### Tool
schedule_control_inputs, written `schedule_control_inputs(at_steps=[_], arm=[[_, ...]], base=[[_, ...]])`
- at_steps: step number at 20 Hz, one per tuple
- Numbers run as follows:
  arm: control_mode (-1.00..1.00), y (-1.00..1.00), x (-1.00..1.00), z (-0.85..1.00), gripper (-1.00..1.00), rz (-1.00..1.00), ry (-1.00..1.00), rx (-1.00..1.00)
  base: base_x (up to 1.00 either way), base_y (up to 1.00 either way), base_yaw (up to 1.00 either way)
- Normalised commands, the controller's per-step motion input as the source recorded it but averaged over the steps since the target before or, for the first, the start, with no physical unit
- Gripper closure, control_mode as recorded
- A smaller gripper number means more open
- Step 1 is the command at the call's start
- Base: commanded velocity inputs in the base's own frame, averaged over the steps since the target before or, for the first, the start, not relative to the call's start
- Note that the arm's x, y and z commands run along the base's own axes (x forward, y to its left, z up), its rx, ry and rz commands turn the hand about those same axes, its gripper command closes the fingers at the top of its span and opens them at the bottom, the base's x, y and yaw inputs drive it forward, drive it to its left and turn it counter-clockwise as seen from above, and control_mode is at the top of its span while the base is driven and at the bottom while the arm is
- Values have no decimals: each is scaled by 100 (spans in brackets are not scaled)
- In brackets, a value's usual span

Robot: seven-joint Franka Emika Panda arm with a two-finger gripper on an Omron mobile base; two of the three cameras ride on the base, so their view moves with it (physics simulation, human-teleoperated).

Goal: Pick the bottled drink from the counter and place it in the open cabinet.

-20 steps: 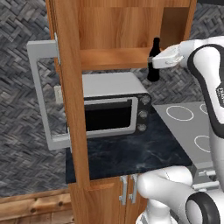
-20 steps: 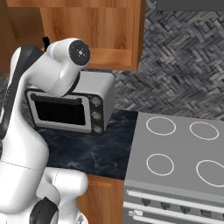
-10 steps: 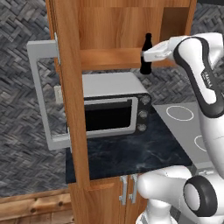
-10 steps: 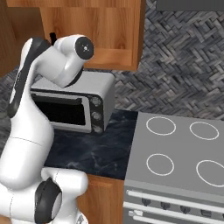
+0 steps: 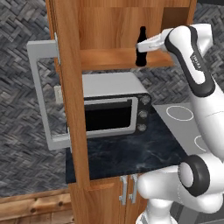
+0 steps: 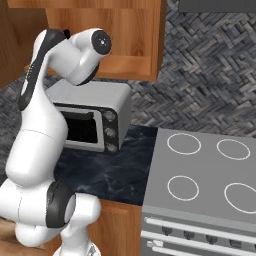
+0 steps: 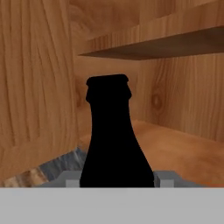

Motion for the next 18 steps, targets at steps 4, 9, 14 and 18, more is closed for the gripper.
schedule_control_inputs(at_steps=[4,9,14,18], arm=[[-100,6,41,-7,100,-1,0,0],[-100,8,46,-10,100,0,0,0],[-100,8,42,-14,100,0,0,1],[-100,1,37,-12,100,0,0,4]], base=[[0,0,0],[0,0,0],[0,0,0],[0,0,0]])
